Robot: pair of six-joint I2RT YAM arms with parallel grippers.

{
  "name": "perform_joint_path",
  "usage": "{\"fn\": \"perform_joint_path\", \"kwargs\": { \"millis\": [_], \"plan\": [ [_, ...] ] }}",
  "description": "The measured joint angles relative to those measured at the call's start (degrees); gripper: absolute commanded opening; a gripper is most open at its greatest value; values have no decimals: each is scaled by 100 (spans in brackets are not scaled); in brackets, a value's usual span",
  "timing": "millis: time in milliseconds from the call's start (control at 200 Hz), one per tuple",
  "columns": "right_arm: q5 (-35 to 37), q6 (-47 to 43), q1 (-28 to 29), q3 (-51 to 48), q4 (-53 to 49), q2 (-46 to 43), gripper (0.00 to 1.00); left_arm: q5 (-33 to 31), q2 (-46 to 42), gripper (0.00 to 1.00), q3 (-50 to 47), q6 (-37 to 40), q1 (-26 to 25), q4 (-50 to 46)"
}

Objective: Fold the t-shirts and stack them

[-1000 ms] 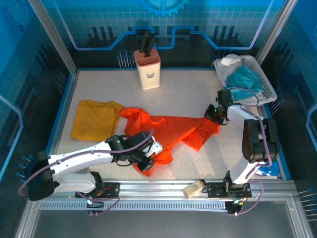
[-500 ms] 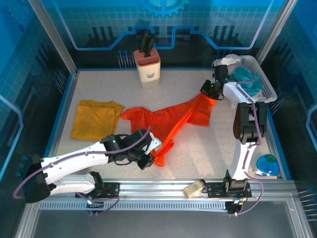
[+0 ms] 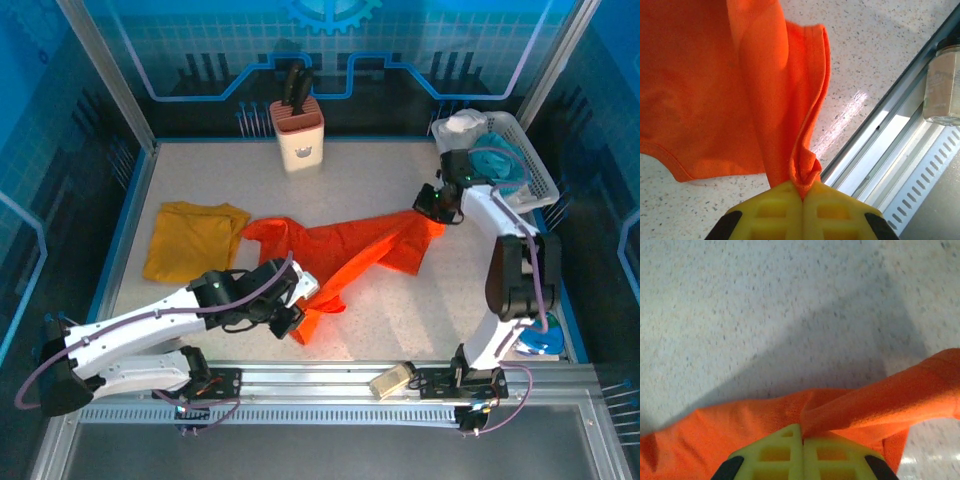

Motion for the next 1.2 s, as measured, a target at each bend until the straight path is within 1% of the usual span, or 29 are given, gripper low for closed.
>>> {"fn": "perform_joint_path", "kwargs": {
  "millis": [90,130,140,150,160,170,175,180,185,200,215,220,225,250,275,290,365,445,555,640,775,946,1201],
  "plan": [
    [-22,-160,0,-605,-44,-520,39,-87,22,0,17,2,48,-52],
    [-24,-227,-4,-769,-70,-601,49,-120,59,0,31,2,85,-68],
    [-26,-214,-9,-809,-83,-605,50,-131,72,0,35,4,92,-70],
    [-33,-243,-11,-831,-90,-605,54,-133,85,0,39,4,105,-74],
    [-39,-289,-15,-852,-101,-605,56,-136,103,0,46,4,118,-81],
    [-48,-282,-26,-883,-111,-597,61,-140,118,0,50,7,125,-83],
    [-50,-282,-31,-890,-111,-592,61,-142,127,0,52,7,129,-85],
    [-59,-313,-37,-901,-114,-586,64,-144,131,0,55,9,133,-85],
    [-66,-348,-42,-907,-116,-581,64,-149,140,0,59,9,138,-90],
    [-70,-363,-48,-929,-116,-568,68,-151,166,0,66,13,153,-90],
    [-90,-361,-74,-957,-116,-549,74,-151,195,0,72,15,162,-92],
    [-96,-398,-81,-964,-116,-544,77,-151,195,0,72,15,162,-92],
    [-96,-398,-81,-964,-116,-544,77,-153,208,0,79,15,166,-94],
    [-127,-391,-136,-1027,-101,-529,85,-168,260,0,94,17,184,-98],
    [-166,-426,-188,-1104,-52,-533,98,-184,306,0,111,17,190,-103],
    [-201,-433,-232,-1165,-4,-551,100,-197,341,0,125,17,190,-111],
    [-249,-435,-446,-1596,256,-756,100,-221,472,0,138,17,195,-114],
    [-177,-385,-636,-2061,380,-1193,100,-236,564,0,138,17,195,-133],
    [-42,-234,-684,-2575,658,-1875,89,-236,597,0,138,15,195,-129],
    [13,-83,-688,-2920,935,-2131,81,-245,610,0,138,15,197,-127],
    [48,85,-713,-3257,1274,-1910,72,-345,693,0,144,0,240,-136],
    [116,127,-734,-3276,1624,-1338,69,-505,695,0,144,-52,284,-190],
    [227,144,-789,-2981,1373,-1051,56,-828,581,0,144,-214,376,-258]
  ]
}}
